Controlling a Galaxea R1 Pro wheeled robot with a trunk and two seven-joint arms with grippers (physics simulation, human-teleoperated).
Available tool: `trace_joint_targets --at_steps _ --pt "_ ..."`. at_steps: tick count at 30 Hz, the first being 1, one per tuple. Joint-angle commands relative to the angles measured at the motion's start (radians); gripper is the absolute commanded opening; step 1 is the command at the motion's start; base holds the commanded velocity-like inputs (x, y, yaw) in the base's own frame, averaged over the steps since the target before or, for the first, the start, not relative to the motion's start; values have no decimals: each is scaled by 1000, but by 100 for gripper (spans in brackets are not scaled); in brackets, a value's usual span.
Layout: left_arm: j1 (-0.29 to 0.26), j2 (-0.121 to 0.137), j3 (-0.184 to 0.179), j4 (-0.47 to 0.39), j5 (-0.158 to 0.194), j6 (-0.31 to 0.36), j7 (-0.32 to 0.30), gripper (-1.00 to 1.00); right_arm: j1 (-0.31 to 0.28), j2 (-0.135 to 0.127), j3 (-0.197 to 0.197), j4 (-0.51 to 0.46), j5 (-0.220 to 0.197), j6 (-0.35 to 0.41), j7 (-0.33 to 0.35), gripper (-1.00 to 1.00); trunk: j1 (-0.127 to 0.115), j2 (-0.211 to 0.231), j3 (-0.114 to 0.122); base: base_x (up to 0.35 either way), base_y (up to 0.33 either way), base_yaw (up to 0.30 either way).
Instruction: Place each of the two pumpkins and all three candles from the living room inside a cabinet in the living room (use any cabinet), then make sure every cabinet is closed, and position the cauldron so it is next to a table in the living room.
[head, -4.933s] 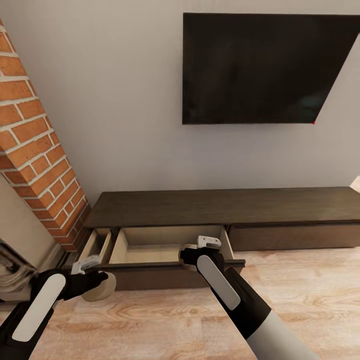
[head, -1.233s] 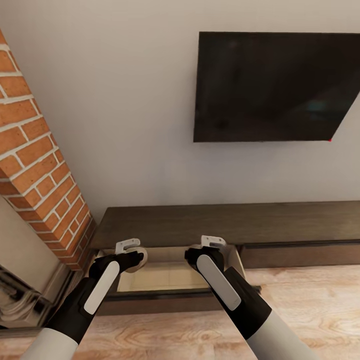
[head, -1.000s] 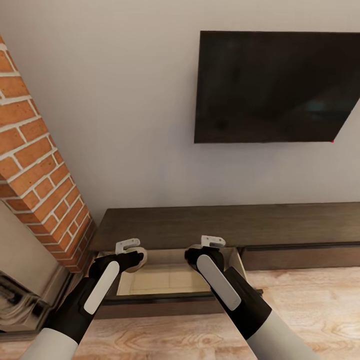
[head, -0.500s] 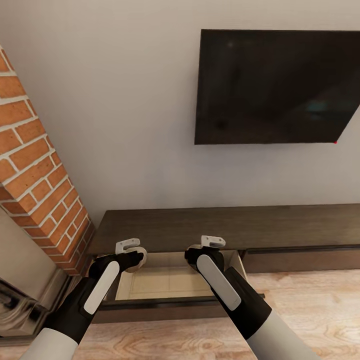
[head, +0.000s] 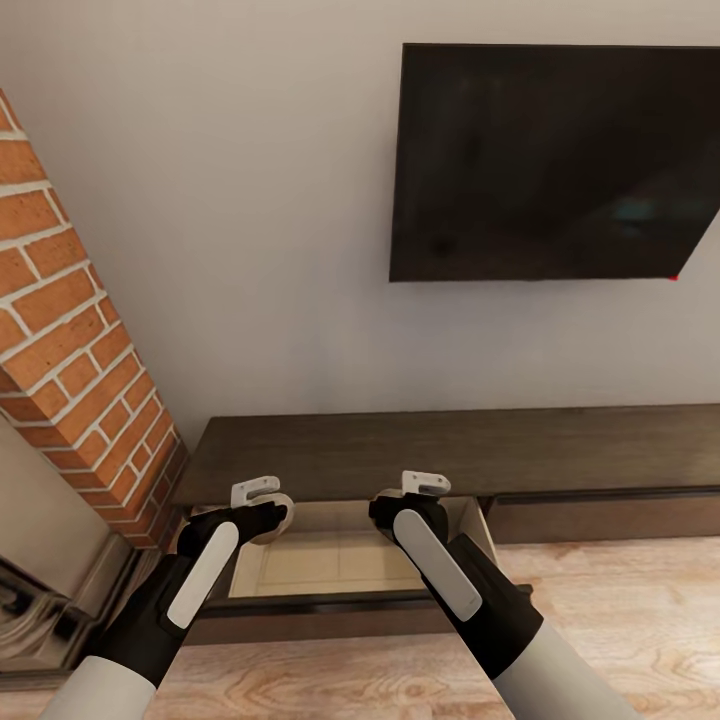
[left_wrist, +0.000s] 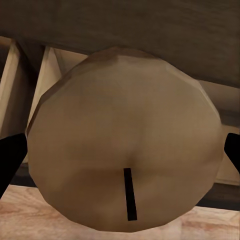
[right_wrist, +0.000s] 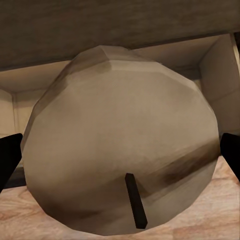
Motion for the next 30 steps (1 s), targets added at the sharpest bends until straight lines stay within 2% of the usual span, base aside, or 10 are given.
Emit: trace_joint_targets --at_steps 1,20,30 --pt "-1 1 -3 -1 10 0 11 -100 -1 0 1 -1 -6 5 -9 -100 4 -8 -4 0 0 0" --pt "-1 -1 1 -2 10 0 15 -100 -1 -1 0 -1 2 5 29 -100 77 -141 -64 0 0 0" --pt "-1 -2 0 3 14 0 14 -100 -1 1 1 0 -7 5 35 -100 115 -211 -95 0 0 0"
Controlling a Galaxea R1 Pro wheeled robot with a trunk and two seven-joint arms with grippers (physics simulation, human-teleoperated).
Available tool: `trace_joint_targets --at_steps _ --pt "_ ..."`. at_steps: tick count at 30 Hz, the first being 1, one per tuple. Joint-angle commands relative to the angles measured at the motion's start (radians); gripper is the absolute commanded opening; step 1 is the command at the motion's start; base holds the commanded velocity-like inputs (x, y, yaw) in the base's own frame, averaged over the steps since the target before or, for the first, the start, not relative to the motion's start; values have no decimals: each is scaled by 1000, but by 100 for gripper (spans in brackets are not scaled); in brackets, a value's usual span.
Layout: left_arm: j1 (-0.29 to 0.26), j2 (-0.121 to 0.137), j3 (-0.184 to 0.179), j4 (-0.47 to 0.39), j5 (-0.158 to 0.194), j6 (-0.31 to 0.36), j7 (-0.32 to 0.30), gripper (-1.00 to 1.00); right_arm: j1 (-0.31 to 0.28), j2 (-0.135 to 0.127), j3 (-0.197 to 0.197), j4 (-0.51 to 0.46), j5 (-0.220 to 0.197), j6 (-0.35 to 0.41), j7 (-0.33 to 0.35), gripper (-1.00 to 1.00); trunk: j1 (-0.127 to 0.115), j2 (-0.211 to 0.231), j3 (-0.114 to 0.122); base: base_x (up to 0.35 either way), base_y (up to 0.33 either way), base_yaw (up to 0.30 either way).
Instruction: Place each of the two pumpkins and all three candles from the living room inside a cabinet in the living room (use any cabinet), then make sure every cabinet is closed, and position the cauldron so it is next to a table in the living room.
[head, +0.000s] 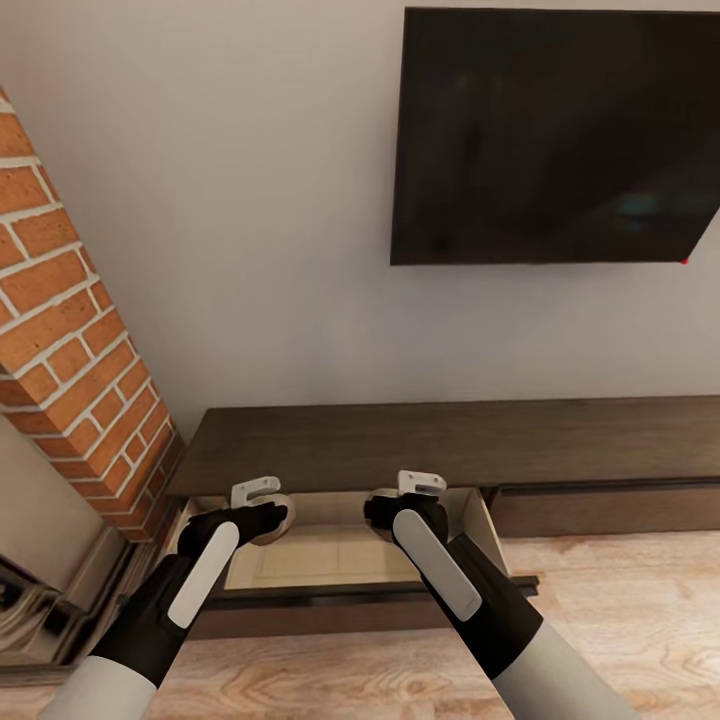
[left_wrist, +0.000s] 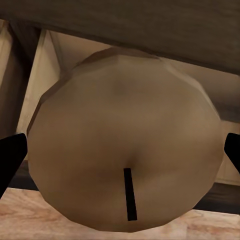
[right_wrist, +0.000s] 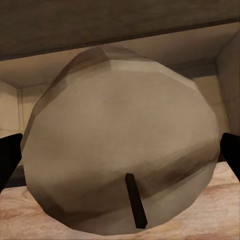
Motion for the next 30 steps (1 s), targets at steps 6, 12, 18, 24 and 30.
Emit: trace_joint_targets --at_steps 6,12,18,24,30 --pt "-1 -5 -8 12 11 1 9 -100 -1 1 0 36 2 5 75 -100 23 -43 -20 0 0 0" --pt "-1 -8 -12 30 12 1 7 -100 -1 7 1 48 6 5 92 -100 46 -85 -39 0 0 0" --pt "-1 -16 -13 43 11 1 9 -100 -1 8 1 47 7 5 95 -100 69 -127 -57 0 0 0" --pt "-1 -22 -14 45 9 0 10 -100 -1 8 1 45 8 5 105 -100 92 -169 -76 0 0 0" --pt "-1 -22 -13 45 8 -1 10 -100 -1 8 1 43 8 3 107 -100 115 -211 -95 0 0 0"
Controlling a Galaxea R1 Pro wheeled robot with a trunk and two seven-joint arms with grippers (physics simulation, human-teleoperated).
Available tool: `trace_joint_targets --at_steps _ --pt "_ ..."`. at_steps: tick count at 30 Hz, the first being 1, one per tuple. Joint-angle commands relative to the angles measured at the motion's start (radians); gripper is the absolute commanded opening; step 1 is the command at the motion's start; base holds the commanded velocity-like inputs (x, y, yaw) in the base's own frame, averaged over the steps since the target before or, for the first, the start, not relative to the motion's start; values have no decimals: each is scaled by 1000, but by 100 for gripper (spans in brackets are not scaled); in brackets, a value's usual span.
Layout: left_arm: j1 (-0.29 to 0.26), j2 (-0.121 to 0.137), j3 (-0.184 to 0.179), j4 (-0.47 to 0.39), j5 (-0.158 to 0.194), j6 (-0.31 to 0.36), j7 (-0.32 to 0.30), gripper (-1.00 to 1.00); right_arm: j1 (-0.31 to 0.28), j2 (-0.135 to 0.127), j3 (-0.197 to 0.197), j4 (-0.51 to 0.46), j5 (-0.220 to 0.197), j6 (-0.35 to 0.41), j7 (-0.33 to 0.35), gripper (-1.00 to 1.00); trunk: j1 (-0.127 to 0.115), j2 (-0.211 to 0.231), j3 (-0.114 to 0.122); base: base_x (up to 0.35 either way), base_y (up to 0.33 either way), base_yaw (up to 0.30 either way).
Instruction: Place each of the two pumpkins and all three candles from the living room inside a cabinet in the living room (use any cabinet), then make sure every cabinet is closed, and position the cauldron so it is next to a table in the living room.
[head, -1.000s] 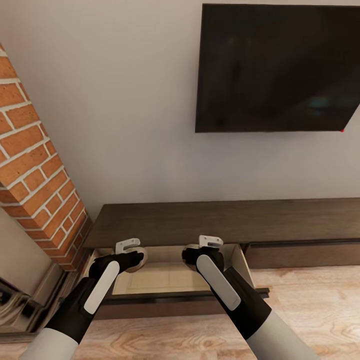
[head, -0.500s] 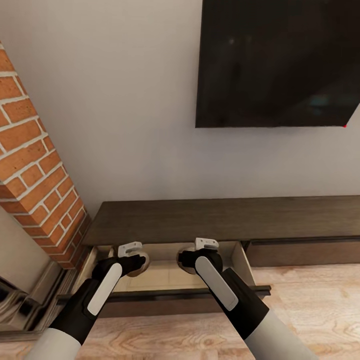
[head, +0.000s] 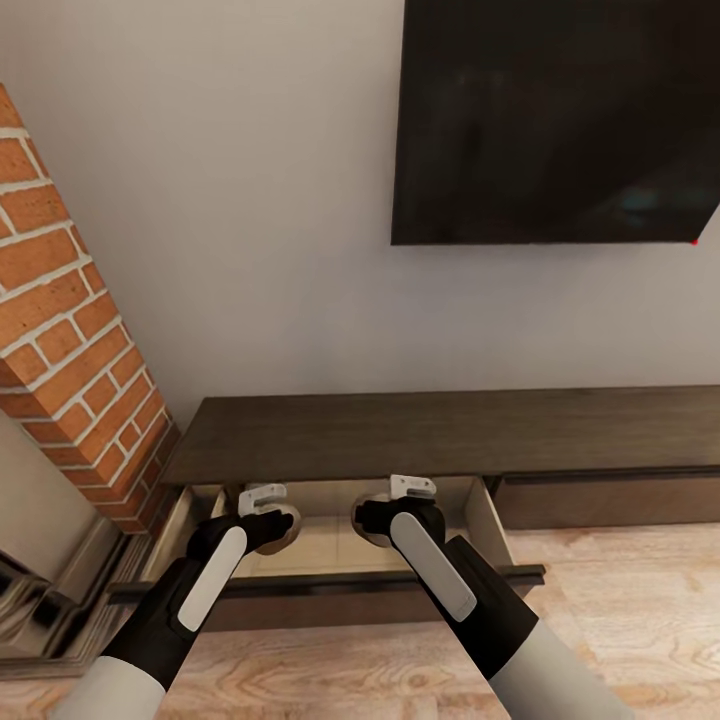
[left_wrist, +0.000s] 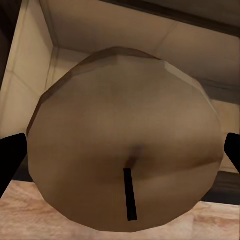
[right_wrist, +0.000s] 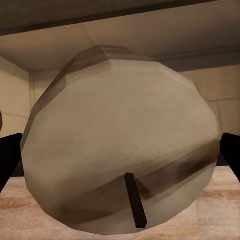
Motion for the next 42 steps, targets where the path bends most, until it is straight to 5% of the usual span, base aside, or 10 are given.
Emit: trace_joint_targets --at_steps 1,22,42 --pt "-1 1 -3 -1 10 0 11 -100 -1 0 1 -1 -7 1 -9 -100 4 -8 -4 0 0 0" --pt "-1 1 0 -2 8 -1 11 -100 -1 0 2 -3 -7 -11 9 -100 84 -155 -70 0 0 0" --pt "-1 2 0 -3 8 0 9 -100 -1 0 6 -9 -7 -11 10 -100 84 -155 -70 48 28 0"
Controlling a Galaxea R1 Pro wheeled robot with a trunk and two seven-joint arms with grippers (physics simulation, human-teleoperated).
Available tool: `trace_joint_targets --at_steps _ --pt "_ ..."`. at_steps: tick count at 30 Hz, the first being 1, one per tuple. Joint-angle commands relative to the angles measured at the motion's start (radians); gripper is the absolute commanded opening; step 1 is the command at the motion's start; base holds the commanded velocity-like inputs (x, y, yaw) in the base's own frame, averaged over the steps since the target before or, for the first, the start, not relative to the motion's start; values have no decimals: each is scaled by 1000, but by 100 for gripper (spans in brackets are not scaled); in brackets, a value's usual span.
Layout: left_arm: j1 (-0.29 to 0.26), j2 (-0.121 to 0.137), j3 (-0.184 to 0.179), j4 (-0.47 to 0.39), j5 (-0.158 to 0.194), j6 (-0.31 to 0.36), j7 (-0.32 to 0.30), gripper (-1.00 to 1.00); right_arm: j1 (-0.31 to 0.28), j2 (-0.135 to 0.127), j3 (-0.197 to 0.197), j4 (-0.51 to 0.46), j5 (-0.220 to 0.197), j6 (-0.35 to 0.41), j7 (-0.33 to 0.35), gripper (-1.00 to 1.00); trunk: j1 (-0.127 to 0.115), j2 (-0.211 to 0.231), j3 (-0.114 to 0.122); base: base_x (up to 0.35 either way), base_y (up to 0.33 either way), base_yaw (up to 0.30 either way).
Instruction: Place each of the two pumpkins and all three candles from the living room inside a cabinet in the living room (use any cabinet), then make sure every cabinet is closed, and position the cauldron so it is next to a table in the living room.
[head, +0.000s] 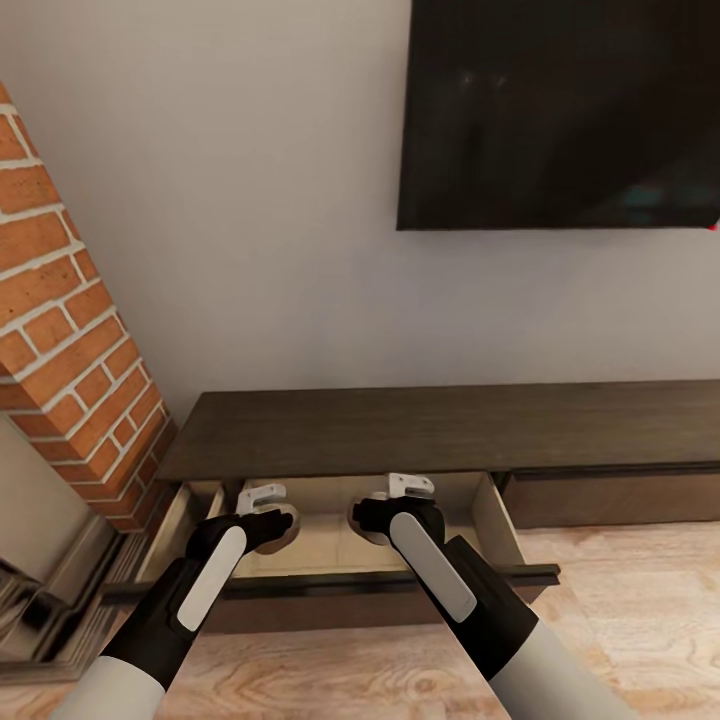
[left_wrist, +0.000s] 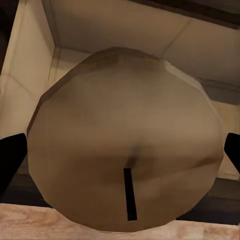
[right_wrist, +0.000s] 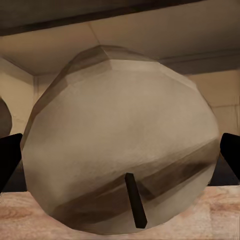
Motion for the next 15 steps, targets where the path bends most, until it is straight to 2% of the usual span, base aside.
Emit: trace_joint_targets --at_steps 1,9,15 --pt "-1 1 -3 -1 11 0 11 -100 -1 0 1 -1 -7 2 -9 -100 0 0 -1 89 25 0" --pt "-1 0 -4 -1 11 1 11 -100 -1 0 1 -1 -7 2 -9 -100 0 0 -1 103 5 0" --pt "-1 0 -4 -1 11 0 10 -100 -1 0 1 0 -7 2 -9 -100 0 0 -1 19 0 0"
